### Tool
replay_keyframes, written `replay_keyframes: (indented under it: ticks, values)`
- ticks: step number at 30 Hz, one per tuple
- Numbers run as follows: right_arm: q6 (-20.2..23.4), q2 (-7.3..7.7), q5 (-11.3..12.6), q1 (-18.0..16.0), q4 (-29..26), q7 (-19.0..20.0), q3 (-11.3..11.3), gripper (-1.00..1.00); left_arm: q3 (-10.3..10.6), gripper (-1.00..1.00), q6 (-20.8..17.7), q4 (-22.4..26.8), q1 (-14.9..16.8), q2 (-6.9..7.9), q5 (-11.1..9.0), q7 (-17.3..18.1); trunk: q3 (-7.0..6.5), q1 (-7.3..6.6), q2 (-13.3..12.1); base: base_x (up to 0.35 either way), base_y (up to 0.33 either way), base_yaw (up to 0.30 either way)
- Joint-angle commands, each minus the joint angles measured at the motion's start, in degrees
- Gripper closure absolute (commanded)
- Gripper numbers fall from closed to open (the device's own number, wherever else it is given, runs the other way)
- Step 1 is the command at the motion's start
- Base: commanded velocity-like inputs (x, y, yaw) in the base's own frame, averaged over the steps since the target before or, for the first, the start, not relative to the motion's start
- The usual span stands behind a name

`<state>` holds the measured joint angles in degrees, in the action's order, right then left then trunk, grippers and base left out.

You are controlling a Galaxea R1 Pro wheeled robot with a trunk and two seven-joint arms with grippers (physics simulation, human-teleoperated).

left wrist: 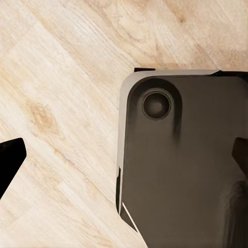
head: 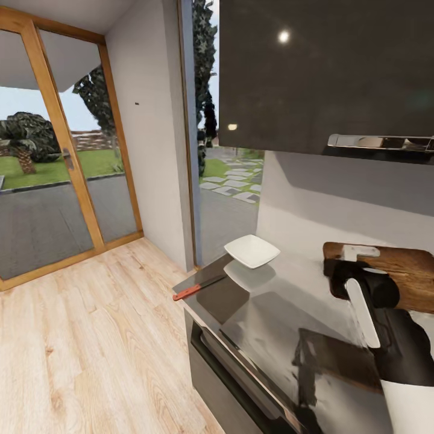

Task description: In the kitchen, take the Vidalia onion out of the sink, dice it on the chopping board with the paring knife, put the diced onion into the bowl on the countertop, then place both the paring knife and the chopping board into the sink.

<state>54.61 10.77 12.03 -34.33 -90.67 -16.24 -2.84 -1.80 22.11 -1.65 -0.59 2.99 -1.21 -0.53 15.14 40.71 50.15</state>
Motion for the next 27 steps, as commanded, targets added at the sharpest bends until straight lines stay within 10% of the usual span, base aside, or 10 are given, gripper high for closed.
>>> replay_keyframes:
  ticks: [1, 11, 27]
  values:
    - [0.56, 0.83, 0.21, -0.03, -0.36, 1.04, 0.06, 1.00, -0.14, -1.00, 0.31, -0.11, 0.05, -0.02, -0.11, 0.00, 0.07, 0.01, 0.05, 0.000, 0.000, 0.000]
    - [1.41, 14.65, -1.53, -0.03, -1.53, 42.05, 0.96, 1.00, -0.14, -1.00, 0.31, -0.11, 0.06, -0.07, -0.11, 0.00, 0.07, 0.01, 0.05, 0.000, 0.000, 0.000]
    - [-11.52, 17.08, -23.87, -0.03, -1.45, 86.49, 0.90, 1.00, -0.14, -1.00, 0.31, -0.11, 0.04, -0.08, -0.11, 0.00, 0.07, 0.01, 0.05, 0.000, 0.000, 0.000]
